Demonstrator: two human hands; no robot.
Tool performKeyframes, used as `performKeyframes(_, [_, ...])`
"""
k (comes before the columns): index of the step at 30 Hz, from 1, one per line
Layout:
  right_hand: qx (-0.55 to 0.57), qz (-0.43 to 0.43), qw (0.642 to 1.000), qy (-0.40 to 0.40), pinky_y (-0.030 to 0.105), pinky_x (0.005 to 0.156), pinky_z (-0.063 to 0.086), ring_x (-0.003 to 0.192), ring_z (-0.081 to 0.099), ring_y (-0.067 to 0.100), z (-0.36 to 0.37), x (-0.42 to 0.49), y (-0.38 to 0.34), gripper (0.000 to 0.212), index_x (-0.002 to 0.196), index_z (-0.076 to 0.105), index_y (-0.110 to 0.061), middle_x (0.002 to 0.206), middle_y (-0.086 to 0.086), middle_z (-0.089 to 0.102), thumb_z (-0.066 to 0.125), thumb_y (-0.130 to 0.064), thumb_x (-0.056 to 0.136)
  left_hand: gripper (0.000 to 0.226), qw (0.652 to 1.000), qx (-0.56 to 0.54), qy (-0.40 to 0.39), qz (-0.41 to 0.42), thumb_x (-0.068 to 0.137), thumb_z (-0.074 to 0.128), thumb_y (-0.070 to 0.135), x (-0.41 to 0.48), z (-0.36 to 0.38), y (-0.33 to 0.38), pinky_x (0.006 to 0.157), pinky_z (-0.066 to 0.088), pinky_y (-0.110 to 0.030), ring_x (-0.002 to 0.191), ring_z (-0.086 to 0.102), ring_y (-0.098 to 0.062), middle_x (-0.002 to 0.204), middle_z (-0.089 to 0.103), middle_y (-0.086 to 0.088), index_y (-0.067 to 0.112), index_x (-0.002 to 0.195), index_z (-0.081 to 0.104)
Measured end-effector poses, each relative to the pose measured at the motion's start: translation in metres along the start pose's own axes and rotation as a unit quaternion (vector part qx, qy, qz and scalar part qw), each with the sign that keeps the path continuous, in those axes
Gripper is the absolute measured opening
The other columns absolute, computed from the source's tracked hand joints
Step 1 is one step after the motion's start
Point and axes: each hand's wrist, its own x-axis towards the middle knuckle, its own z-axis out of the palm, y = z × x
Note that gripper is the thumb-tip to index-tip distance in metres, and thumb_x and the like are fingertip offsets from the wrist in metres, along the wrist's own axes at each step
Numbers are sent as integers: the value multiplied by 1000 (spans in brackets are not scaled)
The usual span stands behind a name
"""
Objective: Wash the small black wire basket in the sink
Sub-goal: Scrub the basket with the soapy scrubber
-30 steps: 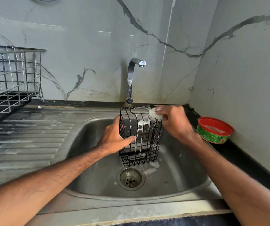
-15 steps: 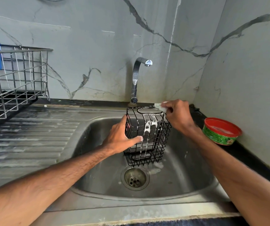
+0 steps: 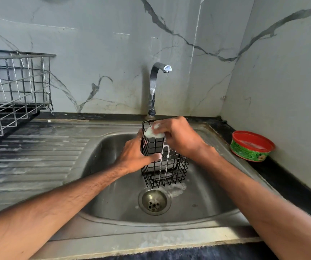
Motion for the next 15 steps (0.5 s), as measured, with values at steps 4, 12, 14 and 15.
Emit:
performKeyframes(4, [-2,83,995,54,26,88,60,103,73,17,-14,-16,25,30,103,79,-7,116,8,75,64,12,86,131,999,-6,-3,-32,68,85,67,5,7,-7,122,35,-42,147,44,-27,162,43,-11,20,167,13])
performKeyframes(12, [8,213,968,132,21,88,58,108,72,22,-23,-26,59,30,108,75,-2,122,13,71,58,14,90,126,999,15,3,-27,56,76,82,9,7,-16,111,51,-44,129,60,-21,144,61,-3,28,159,28])
performKeyframes(14, [9,238,965,111,7,68,55,89,73,15,-24,-28,60,30,110,75,-2,123,14,71,58,14,91,127,999,17,4,-27,57,75,84,10,6,-18,112,51,-44,130,59,-20,146,61,-3,28,160,27])
performKeyframes(15, [7,247,964,99,2,58,49,74,68,8,-25,-28,59,30,110,75,-2,123,15,70,58,14,91,127,1000,15,4,-26,58,74,83,10,6,-19,113,49,-43,131,59,-20,146,61,-3,26,161,28])
